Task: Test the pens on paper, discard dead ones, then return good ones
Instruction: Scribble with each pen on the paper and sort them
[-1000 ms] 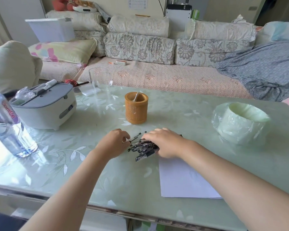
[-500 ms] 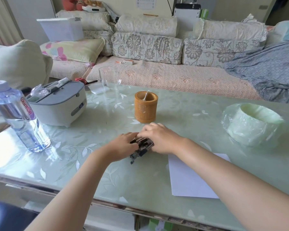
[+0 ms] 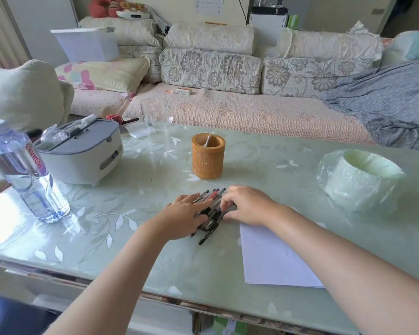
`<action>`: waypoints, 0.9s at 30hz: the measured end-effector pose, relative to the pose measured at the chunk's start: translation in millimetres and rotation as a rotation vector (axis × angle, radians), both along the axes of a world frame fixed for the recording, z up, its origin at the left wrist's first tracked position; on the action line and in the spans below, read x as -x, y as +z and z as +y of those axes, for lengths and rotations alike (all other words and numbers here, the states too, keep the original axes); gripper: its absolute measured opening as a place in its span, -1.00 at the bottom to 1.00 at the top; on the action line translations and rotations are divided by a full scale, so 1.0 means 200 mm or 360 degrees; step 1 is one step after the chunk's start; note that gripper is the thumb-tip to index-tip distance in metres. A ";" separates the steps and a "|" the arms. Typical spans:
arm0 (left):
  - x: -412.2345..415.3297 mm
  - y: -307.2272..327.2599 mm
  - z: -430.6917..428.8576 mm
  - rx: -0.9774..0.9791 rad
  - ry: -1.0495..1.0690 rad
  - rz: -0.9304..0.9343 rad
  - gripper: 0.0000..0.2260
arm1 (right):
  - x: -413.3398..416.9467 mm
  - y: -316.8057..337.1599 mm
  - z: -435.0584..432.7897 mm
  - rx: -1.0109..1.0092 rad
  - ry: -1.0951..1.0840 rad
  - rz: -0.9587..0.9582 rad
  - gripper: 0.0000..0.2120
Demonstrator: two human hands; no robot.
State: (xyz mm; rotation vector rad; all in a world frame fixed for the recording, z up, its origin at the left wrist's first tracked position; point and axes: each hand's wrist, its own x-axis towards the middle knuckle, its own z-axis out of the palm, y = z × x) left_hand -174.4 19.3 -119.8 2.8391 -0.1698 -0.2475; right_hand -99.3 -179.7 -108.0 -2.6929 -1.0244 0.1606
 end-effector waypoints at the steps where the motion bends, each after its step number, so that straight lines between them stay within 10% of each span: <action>1: 0.00 0.00 0.02 -0.0016 0.0017 -0.0004 -0.55 | 0.00 0.00 0.01 0.0006 0.0018 -0.0030 -0.90; 8: 0.01 0.04 0.04 -0.0031 0.0049 -0.0012 -0.54 | 0.02 0.01 0.04 0.0091 0.0240 -0.0159 -0.86; 17: -0.02 0.14 -0.14 0.0334 0.0066 -0.0738 -0.73 | 0.01 0.15 -0.22 -0.0034 -0.0028 0.0187 -0.86; 27: -0.10 0.10 -0.45 0.0169 -0.0282 -0.0264 -0.61 | 0.09 0.07 -0.57 0.0049 -0.0453 0.0262 -0.75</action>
